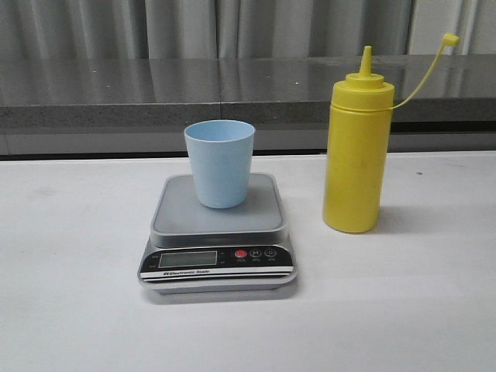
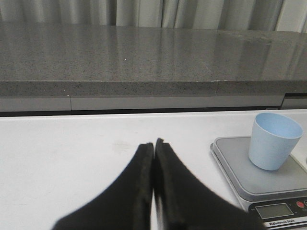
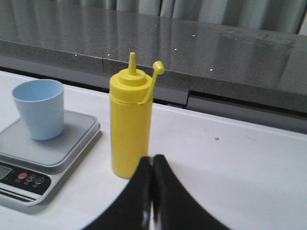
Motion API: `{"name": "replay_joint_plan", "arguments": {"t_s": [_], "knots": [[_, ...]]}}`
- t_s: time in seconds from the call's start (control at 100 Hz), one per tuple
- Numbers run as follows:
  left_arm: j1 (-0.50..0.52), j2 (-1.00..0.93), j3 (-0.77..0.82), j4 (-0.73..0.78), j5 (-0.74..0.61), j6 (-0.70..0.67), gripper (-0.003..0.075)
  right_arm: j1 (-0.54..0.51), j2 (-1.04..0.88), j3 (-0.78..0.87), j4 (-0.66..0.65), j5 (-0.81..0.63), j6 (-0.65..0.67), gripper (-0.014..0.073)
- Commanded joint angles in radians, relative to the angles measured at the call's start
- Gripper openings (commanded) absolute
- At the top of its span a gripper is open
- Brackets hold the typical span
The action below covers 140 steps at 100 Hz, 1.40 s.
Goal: Pour seasoning into cup on scale with both arms
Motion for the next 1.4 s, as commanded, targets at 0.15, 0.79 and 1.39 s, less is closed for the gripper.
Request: {"name": "replay_joint_plan", "arguments": {"t_s": [0.15,0.79,1.39], "knots": [[0.004,0.009,-0.028,-0.009,-0.085,-0.009,-0.0020,-0.131,-0.119,0.004,-0.113,-0.044,0.160,-0.0069],[0.004,0.009,-0.028,-0.009,-0.085,-0.009,-0.0020,-0.204,-0.389,0.083,-0.248,0.164,0.284,-0.0069],[0.004,0.009,-0.028,-0.009,-0.085,-0.009,-0.0020,-0.204,-0.389,0.170,-0.239,0.047,0.287,-0.0069]]}}
